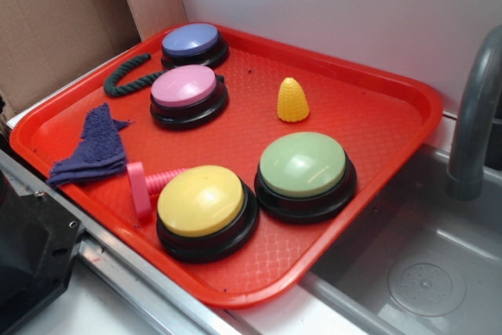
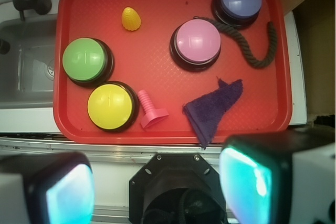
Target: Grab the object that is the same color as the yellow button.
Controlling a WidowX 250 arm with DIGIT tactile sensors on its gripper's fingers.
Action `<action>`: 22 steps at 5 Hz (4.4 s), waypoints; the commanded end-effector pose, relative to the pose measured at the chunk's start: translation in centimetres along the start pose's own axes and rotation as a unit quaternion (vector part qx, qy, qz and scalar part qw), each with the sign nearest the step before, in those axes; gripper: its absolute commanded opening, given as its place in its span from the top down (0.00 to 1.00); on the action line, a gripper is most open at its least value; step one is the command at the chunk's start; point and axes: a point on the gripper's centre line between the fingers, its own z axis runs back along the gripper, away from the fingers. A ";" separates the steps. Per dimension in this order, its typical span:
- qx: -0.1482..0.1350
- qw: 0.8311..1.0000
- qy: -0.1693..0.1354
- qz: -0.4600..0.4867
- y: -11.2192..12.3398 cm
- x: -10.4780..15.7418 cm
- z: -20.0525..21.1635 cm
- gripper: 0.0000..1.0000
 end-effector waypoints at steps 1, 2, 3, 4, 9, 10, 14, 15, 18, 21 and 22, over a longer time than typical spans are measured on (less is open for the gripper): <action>0.000 1.000 0.000 0.000 0.0 0.0 0.0 0.00; 0.007 0.996 -0.022 0.085 -0.6 1.7 -1.3 0.00; 0.030 0.992 -0.043 0.117 -1.4 3.4 -2.5 0.00; 0.018 0.978 -0.066 0.195 -2.2 6.0 -4.4 0.00; 0.031 0.918 -0.137 0.372 -3.5 17.8 -17.3 0.00; 0.045 0.913 -0.129 0.384 -2.9 18.8 -19.1 0.00; 0.081 0.913 -0.096 0.388 -2.6 17.2 -22.5 0.31; 0.079 0.908 -0.101 0.398 -2.4 17.3 -22.5 1.00; 0.063 0.940 -0.064 0.330 -2.4 16.3 -16.9 1.00; 0.039 0.973 -0.032 0.224 -1.6 15.4 -6.6 1.00; 0.023 0.973 -0.046 0.223 -1.0 14.5 -5.2 1.00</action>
